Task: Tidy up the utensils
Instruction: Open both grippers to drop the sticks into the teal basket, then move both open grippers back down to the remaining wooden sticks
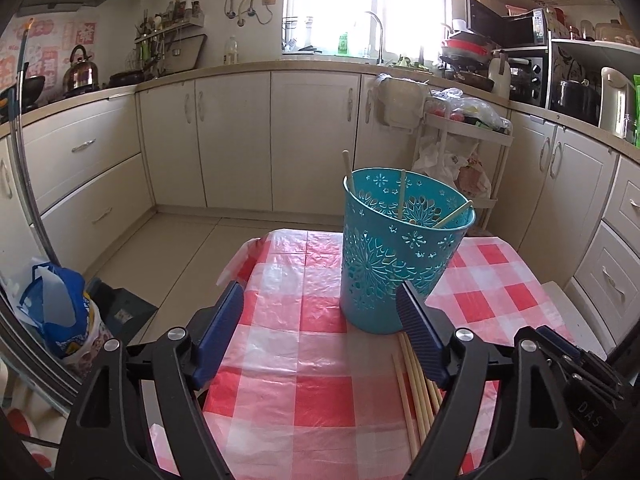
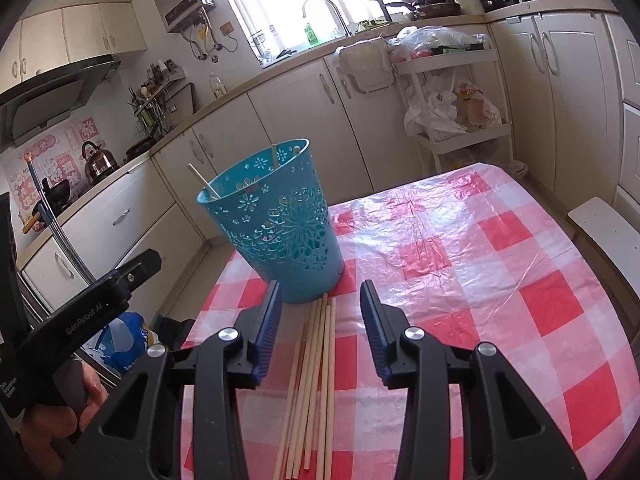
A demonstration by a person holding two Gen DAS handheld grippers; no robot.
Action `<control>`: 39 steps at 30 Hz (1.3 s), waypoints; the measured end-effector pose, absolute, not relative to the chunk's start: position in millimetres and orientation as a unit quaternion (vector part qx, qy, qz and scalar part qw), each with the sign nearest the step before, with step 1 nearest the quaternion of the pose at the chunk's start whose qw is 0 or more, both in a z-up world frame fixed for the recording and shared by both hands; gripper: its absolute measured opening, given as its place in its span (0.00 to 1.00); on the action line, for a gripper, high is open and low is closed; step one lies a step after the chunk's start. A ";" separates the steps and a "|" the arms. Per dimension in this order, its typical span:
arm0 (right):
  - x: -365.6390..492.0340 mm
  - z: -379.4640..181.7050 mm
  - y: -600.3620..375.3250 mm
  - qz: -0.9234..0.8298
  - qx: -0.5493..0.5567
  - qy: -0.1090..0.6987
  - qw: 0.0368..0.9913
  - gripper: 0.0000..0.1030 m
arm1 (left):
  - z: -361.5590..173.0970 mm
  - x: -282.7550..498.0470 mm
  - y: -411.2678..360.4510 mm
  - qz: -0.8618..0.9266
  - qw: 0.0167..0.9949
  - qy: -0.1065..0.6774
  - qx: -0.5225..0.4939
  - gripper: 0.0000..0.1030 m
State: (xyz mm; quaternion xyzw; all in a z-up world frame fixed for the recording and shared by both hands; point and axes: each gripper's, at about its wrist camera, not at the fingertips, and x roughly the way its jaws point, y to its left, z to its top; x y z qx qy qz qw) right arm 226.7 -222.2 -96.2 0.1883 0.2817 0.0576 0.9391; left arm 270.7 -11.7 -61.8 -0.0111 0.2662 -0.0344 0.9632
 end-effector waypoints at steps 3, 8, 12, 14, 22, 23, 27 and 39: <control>225.7 -100.0 -221.5 0.058 0.188 0.288 0.937 0.39 | -61.8 270.5 -13.2 -0.036 0.962 0.271 -0.011 0.73; 226.8 -106.1 -219.1 0.059 0.184 0.299 0.934 0.39 | -64.1 270.1 -14.6 -0.038 0.960 0.276 -0.009 0.73; 228.3 -111.9 -218.0 0.059 0.182 0.309 0.932 0.39 | -65.9 269.7 -15.9 -0.040 0.959 0.279 -0.009 0.75; 228.8 -114.6 -217.6 0.057 0.179 0.313 0.931 0.39 | -68.3 270.8 -15.2 -0.043 0.958 0.284 -0.012 0.76; 244.7 -139.3 -219.7 0.034 0.142 0.374 0.916 0.38 | -102.3 281.7 2.5 -0.033 0.939 0.341 -0.035 0.77; 248.2 -143.3 -218.9 0.036 0.137 0.382 0.913 0.35 | -105.9 282.0 4.2 -0.032 0.937 0.347 -0.036 0.77; 260.4 -155.2 -209.7 0.047 0.118 0.404 0.906 0.32 | -116.7 284.0 4.7 -0.030 0.930 0.363 -0.035 0.77; 283.0 -170.0 -179.0 0.066 0.059 0.439 0.894 0.17 | -133.4 282.3 -10.5 -0.052 0.921 0.386 -0.018 0.78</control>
